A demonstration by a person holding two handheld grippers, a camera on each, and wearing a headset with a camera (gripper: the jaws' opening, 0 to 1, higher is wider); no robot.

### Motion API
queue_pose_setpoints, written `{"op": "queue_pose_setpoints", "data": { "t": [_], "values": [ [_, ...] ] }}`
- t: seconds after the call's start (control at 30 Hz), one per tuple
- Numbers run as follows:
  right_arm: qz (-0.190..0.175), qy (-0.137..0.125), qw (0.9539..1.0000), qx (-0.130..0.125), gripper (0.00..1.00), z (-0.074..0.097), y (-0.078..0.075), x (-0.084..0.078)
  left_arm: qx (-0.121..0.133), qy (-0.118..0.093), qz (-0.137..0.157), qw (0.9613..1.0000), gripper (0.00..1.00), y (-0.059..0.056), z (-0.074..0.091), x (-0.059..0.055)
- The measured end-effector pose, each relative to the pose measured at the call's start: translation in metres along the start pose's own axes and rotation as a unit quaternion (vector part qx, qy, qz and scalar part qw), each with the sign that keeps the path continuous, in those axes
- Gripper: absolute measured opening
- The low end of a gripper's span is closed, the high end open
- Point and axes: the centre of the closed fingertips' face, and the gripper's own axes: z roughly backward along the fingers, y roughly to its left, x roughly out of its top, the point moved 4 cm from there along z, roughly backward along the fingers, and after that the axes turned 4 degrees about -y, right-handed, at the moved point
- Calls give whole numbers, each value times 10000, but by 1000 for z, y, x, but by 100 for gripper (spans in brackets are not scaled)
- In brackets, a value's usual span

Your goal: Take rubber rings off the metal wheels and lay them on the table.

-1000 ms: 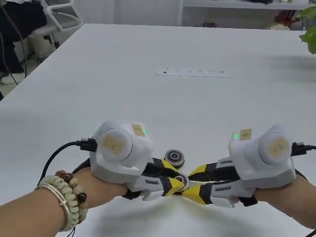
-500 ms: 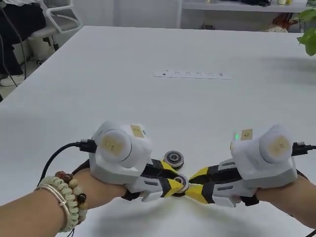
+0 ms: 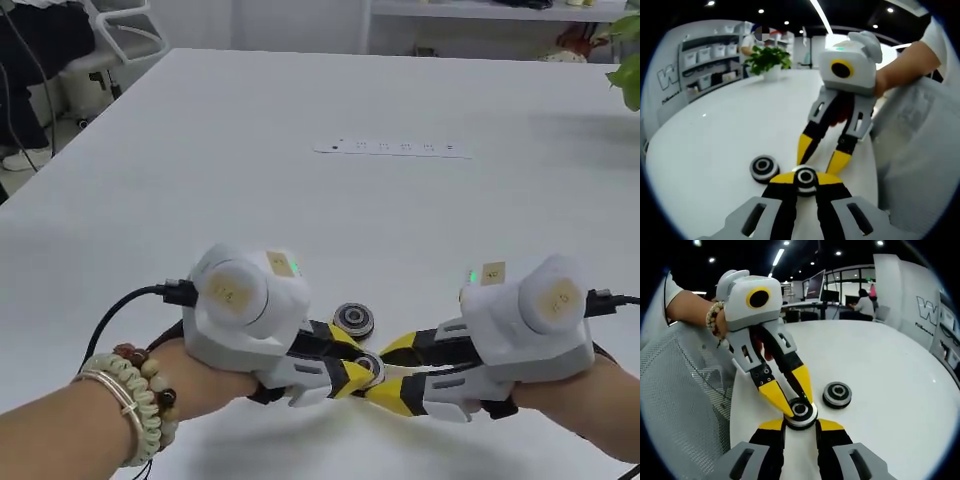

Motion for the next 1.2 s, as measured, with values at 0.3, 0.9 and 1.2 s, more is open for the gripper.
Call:
{"op": "queue_pose_setpoints", "data": {
  "t": [0.3,0.9,1.2],
  "values": [
    [-38,62,10000,29,15,3,0,-3,5,-2,7,10000,15,0,-1,0],
    [-293,371,9988,-151,1,5,-4,-6,17,-13,35,10000,15,1,0,0],
    [-775,476,9952,-363,0,8,-9,-7,-26,-12,18,10000,14,-1,0,0]
  ]
}}
